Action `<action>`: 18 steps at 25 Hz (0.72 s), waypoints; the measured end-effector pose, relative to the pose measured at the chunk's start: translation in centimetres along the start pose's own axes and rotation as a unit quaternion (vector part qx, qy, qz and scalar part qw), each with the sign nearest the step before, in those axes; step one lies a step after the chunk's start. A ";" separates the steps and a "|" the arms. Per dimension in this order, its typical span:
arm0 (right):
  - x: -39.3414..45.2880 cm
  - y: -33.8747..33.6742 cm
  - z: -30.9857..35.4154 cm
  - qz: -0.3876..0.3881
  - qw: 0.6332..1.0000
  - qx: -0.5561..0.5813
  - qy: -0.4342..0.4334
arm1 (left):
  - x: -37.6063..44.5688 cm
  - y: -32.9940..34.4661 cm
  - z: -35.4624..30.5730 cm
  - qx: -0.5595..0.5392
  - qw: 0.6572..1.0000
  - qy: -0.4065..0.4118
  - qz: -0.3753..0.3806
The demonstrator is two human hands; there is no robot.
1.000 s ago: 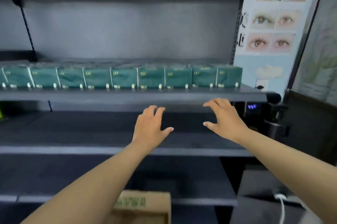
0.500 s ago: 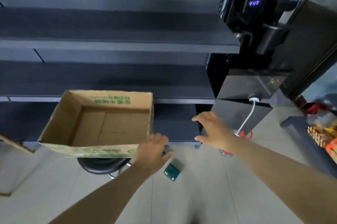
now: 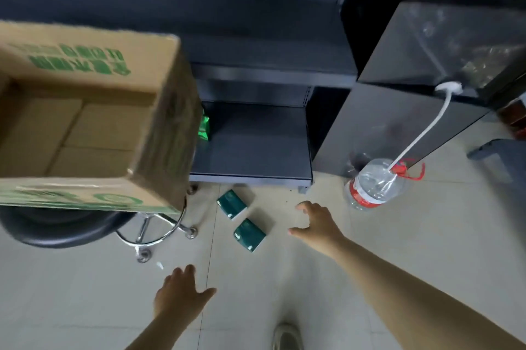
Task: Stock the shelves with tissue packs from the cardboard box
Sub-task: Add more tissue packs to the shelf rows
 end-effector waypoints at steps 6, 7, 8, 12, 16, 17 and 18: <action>16.3 18.1 -7.8 0.033 0.997 0.039 0.062 | 15.8 16.0 5.7 0.029 0.999 -0.039 0.011; 18.9 21.1 -8.3 0.044 0.997 0.022 0.055 | 18.4 18.8 6.4 0.044 0.998 -0.034 0.015; 21.2 23.5 -8.6 0.051 0.998 0.008 0.047 | 20.9 21.3 7.1 0.064 0.997 -0.025 0.019; 28.4 30.6 -9.1 0.044 0.998 -0.041 0.030 | 27.8 27.6 9.2 0.097 0.995 0.014 -0.025; 31.5 34.7 -9.7 0.055 0.997 -0.048 0.026 | 30.9 30.0 10.3 0.077 0.995 0.031 -0.054; 31.7 35.3 -9.7 0.060 0.997 -0.050 0.024 | 31.0 30.4 10.6 0.082 0.995 0.032 -0.052; 31.8 35.7 -9.8 0.062 0.997 -0.047 0.025 | 31.0 30.7 10.9 0.092 0.994 0.034 -0.050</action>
Point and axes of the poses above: each hand's wrist, its own x-axis towards the middle knuckle, its own y-axis out of the palm, z = x × y, the point moved 6 cm from there along x, towards the middle knuckle, and after that the axes turned 13 degrees about y, right-handed, at the moved point
